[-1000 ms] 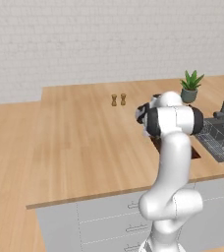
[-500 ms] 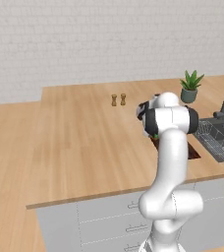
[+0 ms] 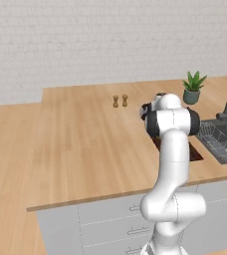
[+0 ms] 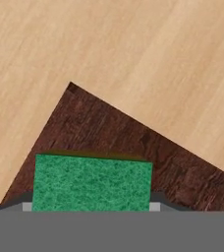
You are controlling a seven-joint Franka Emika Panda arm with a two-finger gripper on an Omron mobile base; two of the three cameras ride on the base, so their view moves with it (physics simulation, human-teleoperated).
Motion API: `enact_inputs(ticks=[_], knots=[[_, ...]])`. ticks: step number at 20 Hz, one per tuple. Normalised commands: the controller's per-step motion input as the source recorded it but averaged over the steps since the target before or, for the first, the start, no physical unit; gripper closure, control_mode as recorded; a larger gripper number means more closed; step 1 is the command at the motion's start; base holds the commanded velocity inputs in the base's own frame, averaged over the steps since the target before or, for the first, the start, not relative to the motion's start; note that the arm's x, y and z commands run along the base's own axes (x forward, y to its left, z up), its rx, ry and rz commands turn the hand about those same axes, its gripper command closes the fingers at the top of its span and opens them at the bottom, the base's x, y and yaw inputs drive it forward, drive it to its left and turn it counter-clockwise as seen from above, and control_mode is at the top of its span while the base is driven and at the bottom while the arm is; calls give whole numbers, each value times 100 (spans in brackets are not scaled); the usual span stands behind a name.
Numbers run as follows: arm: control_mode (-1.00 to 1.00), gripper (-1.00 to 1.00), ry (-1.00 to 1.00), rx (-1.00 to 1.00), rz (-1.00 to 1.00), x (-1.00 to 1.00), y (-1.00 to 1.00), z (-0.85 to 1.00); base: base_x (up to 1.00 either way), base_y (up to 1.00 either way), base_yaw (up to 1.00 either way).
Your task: Pick up the sponge from the counter and clean the cutting board by briefly scrubbing or pressing down on the cutting board. Once finished, release the sponge.
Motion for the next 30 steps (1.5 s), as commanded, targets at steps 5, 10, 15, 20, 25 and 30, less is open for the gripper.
enact_inputs(ticks=[5,10,15,20,25,30], knots=[[-100,100,-8,-6,0,0,-44,-5,0,0,0],[-100,100,-3,0,0,0,-62,-9,0,0,0],[-100,100,0,3,1,-3,-70,-13,0,0,0],[-100,100,-1,0,3,-30,-38,-9,0,0,0],[-100,100,-2,1,5,-62,-7,-2,0,0,0],[-100,100,0,2,7,-57,0,-17,0,0,0]])
